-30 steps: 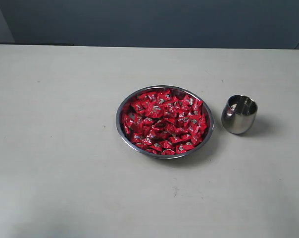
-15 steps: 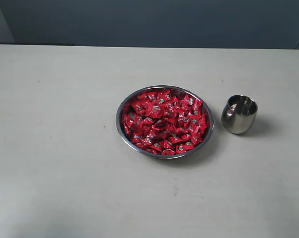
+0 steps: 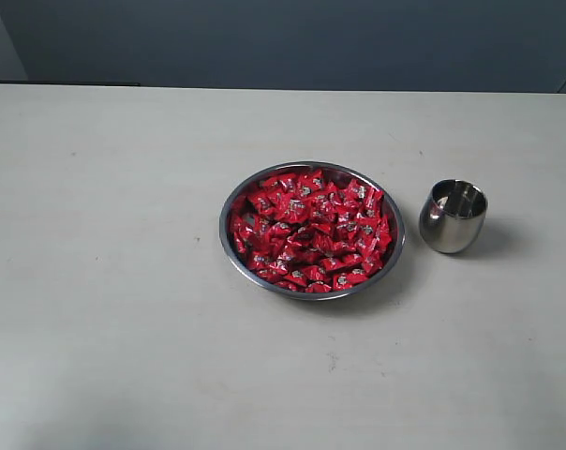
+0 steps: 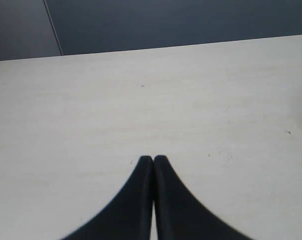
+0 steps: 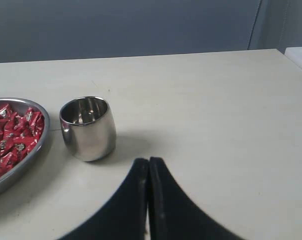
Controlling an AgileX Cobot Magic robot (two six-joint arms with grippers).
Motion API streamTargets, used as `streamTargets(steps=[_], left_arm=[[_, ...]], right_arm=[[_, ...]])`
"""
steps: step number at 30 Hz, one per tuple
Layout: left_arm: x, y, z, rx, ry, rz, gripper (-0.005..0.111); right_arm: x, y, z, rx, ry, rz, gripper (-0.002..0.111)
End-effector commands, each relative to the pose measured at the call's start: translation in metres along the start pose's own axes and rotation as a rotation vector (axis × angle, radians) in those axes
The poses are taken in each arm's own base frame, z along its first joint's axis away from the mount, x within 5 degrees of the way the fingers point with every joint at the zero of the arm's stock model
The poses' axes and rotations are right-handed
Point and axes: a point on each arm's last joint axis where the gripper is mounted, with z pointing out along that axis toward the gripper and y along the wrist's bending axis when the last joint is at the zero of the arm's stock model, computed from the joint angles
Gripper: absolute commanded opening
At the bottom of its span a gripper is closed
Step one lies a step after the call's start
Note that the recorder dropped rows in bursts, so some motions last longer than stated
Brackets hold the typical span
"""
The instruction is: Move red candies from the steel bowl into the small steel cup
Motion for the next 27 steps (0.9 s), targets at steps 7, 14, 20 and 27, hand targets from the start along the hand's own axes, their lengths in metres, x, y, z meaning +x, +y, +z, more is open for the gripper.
streamTargets(steps=[7,14,20,27], left_arm=[[-0.003,0.000,-0.001,0.006,-0.019,0.002,0.000],[-0.003,0.000,-0.001,0.006,-0.019,0.002,0.000],[-0.003,0.000,-0.001,0.006,-0.019,0.002,0.000],[-0.003,0.000,-0.001,0.006,-0.019,0.002,0.000]], right_arm=[[0.002,-0.001,0.000,0.007,-0.006,0.000,0.000],[-0.009,0.000,-0.004,0.003,-0.036,0.000,0.000],[-0.041,0.002,-0.012,0.001,-0.085,-0.002,0.000],[-0.078,0.004,-0.020,-0.001,-0.131,-0.003,0.000]])
